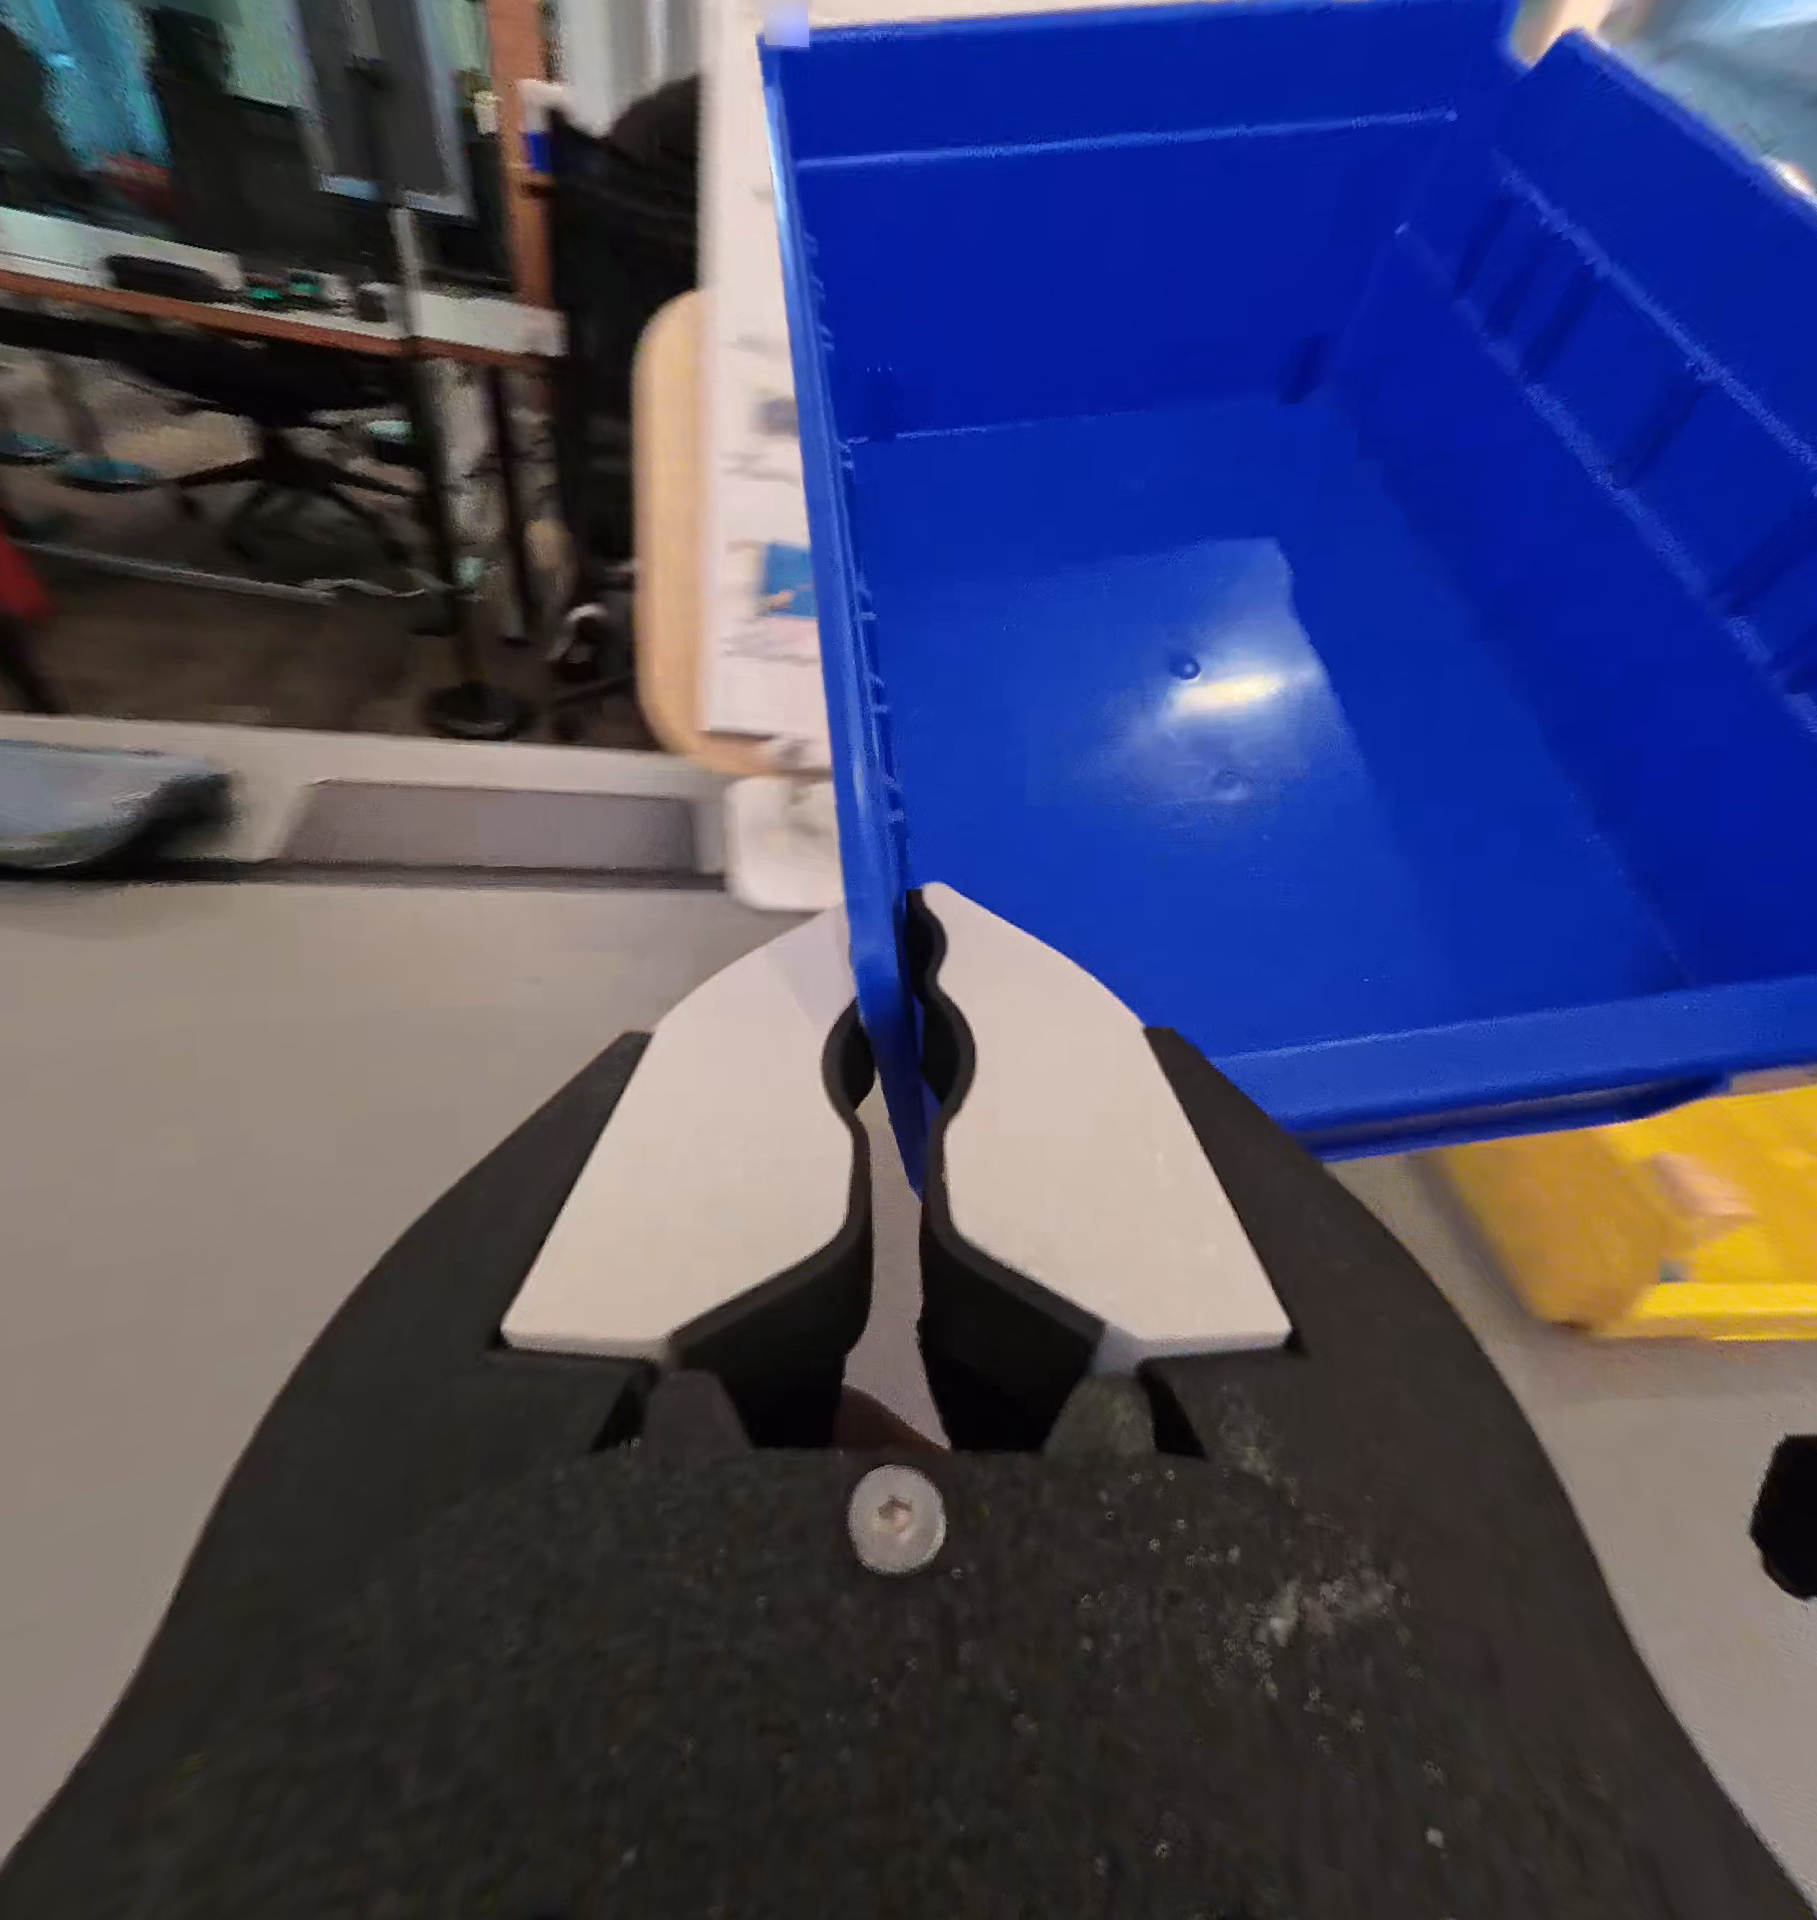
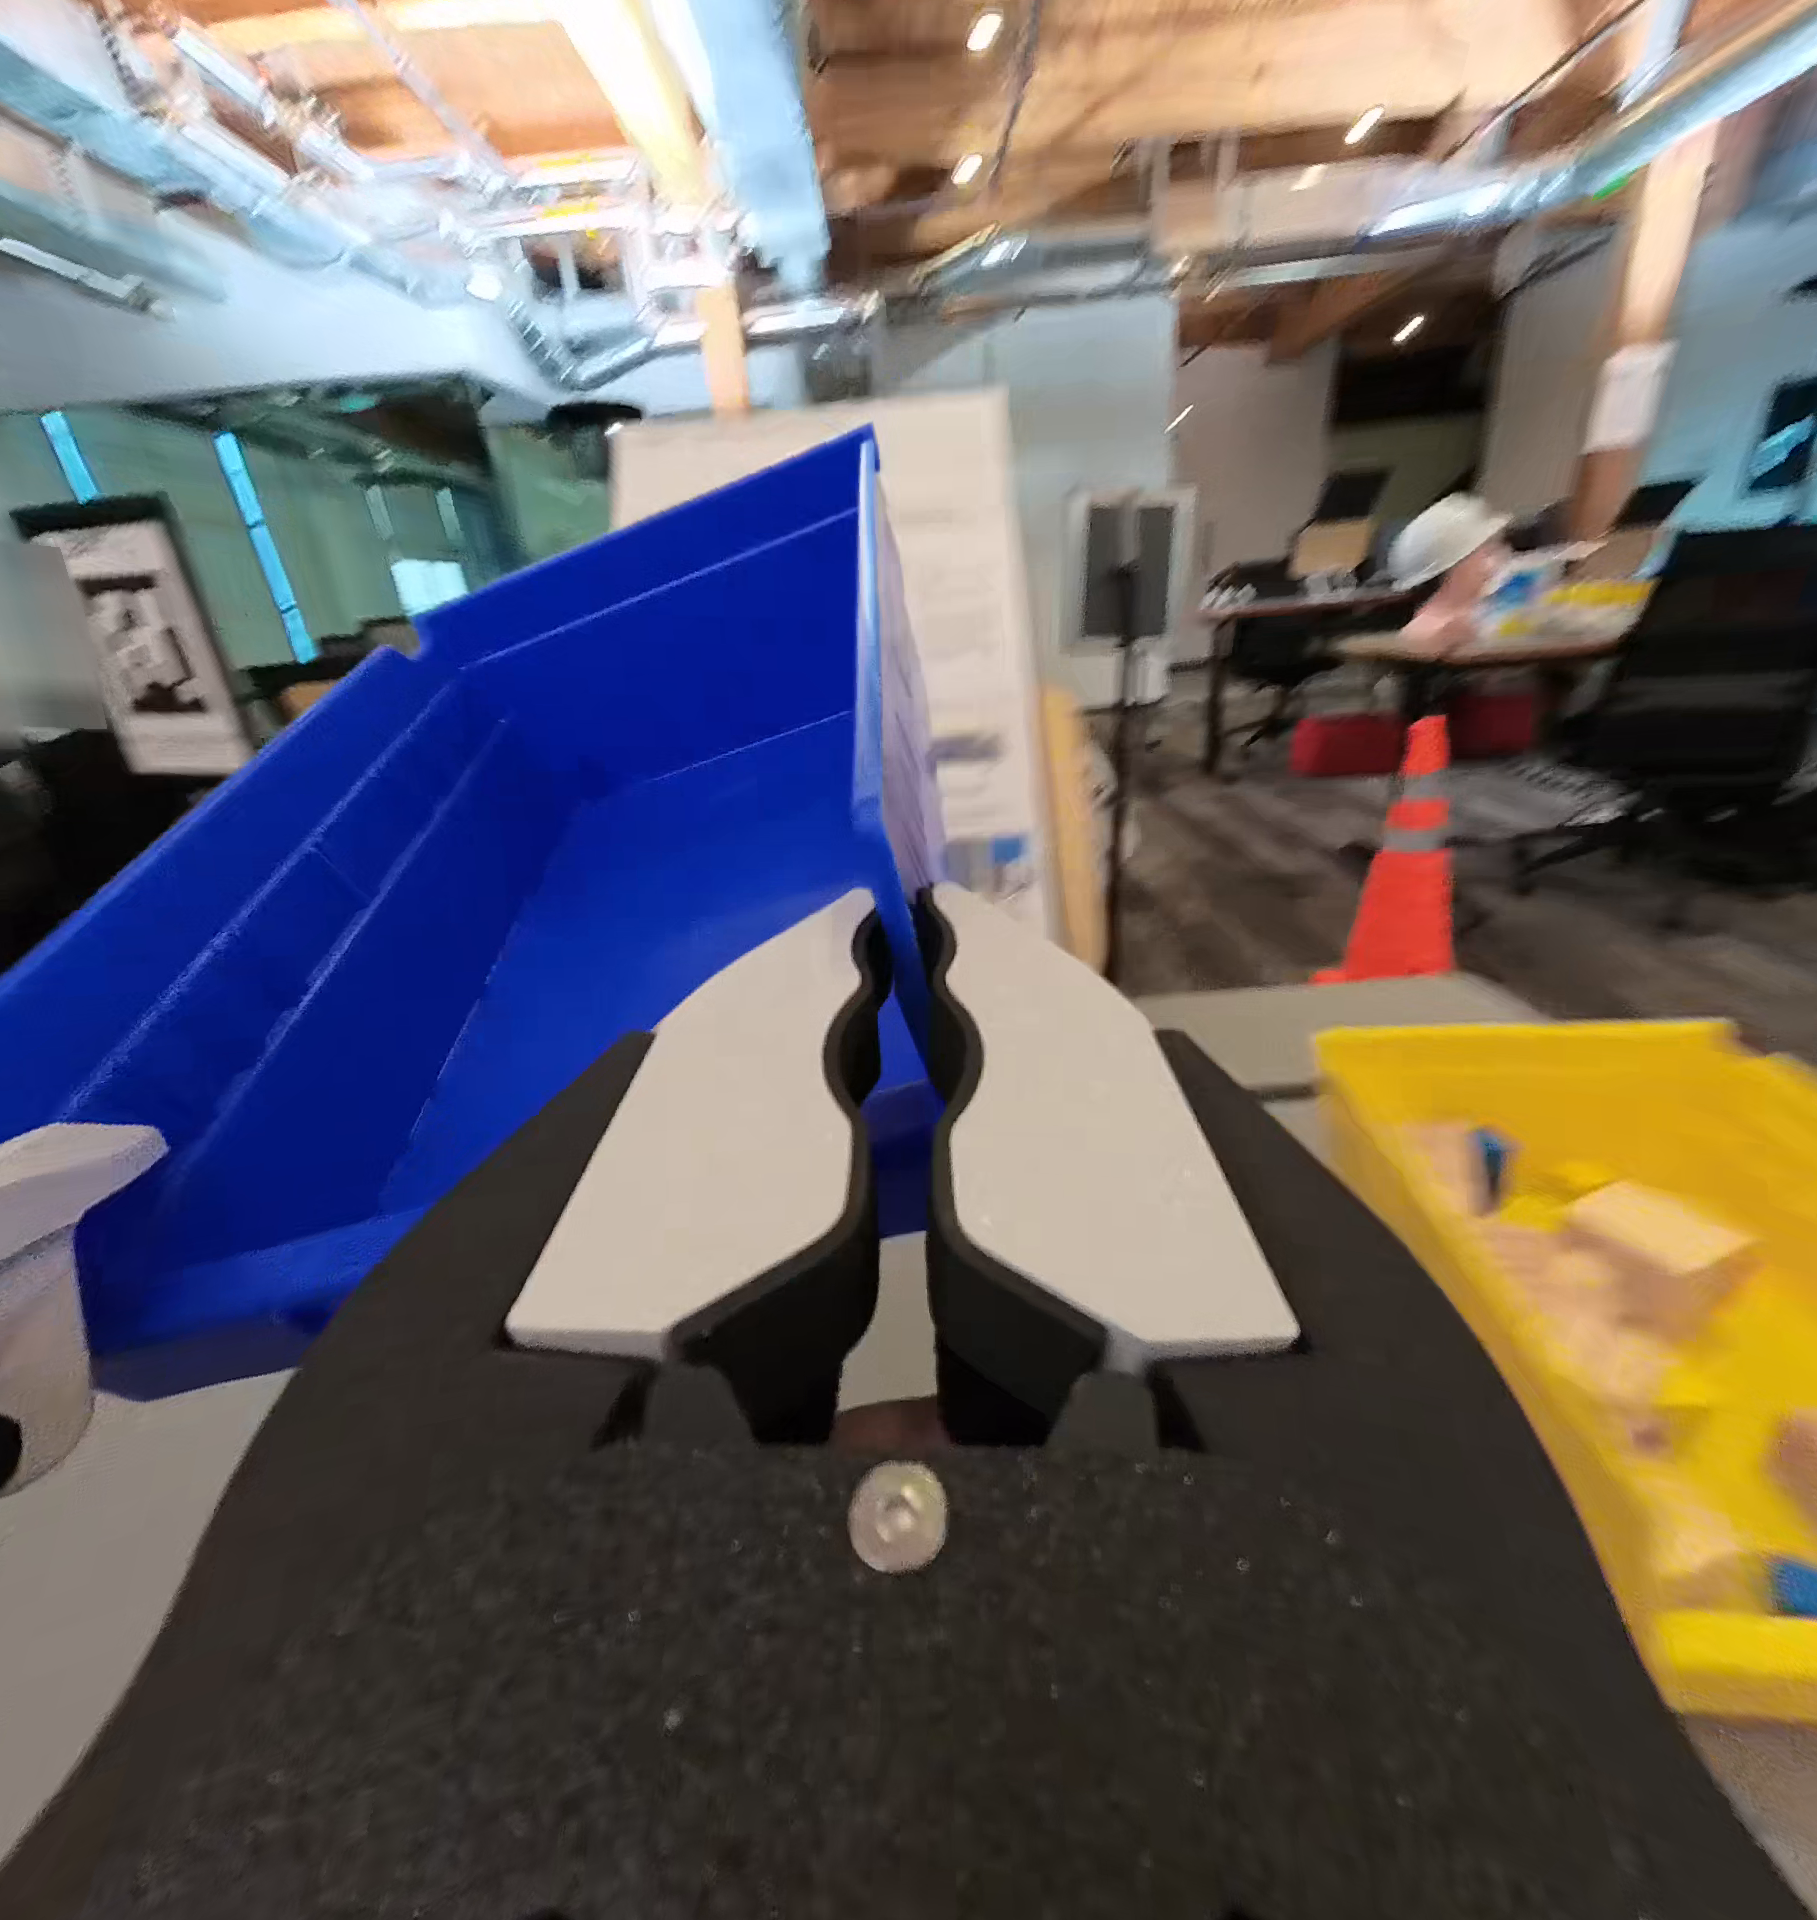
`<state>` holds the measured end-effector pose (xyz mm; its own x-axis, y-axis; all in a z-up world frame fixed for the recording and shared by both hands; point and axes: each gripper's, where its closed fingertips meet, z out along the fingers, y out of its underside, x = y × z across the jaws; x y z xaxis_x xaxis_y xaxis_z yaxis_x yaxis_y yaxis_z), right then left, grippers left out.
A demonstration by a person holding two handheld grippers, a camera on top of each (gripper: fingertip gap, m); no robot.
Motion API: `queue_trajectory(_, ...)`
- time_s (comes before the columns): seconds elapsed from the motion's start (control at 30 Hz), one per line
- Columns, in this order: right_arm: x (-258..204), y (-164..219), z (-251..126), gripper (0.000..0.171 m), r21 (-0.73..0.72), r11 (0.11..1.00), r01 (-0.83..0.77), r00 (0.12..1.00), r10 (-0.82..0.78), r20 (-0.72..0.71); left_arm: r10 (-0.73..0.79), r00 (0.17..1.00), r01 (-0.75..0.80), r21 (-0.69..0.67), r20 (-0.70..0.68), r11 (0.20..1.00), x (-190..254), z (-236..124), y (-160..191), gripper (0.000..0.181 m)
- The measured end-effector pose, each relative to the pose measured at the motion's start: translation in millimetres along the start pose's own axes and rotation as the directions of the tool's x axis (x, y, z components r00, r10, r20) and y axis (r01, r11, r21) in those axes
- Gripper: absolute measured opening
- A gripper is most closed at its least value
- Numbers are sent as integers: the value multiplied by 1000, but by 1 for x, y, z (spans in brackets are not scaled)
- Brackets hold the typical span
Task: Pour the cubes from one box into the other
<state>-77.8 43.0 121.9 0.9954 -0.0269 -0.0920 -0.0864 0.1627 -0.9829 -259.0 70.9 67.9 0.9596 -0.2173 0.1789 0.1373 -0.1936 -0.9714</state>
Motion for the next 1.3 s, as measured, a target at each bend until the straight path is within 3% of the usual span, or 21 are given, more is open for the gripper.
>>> queue_trajectory(0.2, -133, 132, 5, 3, -253, 967, -36, 982, 81, 169, 4, 975, 26, -136, 221, 990, -158, -36, 75, 2)
queue_trajectory(0.37, -182, 217, 12, 3, -478, 877, -45, 968, 156, 196, 92, 949, -21, -231, 301, 973, -226, -27, 108, 2)
queue_trajectory(0.57, -201, 270, 7, 7, -624, 781, -29, 949, 218, 227, 42, 960, 45, -301, 278, 952, -262, -7, 155, 3)
queue_trajectory(0.63, -206, 268, 2, 9, -636, 767, -83, 925, 297, 238, -10, 972, 73, -262, 234, 962, -265, -7, 155, 4)
queue_trajectory(0.77, -215, 267, -6, 13, -667, 744, -36, 898, 317, 305, -92, 968, 154, -257, 235, 954, -271, -12, 154, 6)
queue_trajectory(0.83, -214, 263, -13, 17, -691, 722, -1, 867, 346, 359, -134, 967, 186, -245, 216, 951, -269, -19, 150, 19)
queue_trajectory(0.93, -184, 246, -27, 35, -670, 735, 105, 842, 294, 454, -196, 962, 225, -146, 190, 963, -268, -43, 122, 37)
queue_trajectory(1.1, -73, 190, -37, 36, -516, 834, 195, 808, 162, 566, -264, 942, 265, 25, 207, 964, -257, -90, 93, 40)
queue_trajectory(1.2, 37, 152, -26, 36, -450, 882, 138, 888, 91, 451, -287, 949, 290, -3, 132, 957, -220, -90, 99, 38)
queue_trajectory(1.3, 149, 134, -35, 40, -422, 906, 38, 961, 83, 264, -289, 955, 294, -80, 70, 952, -177, -85, 115, 48)
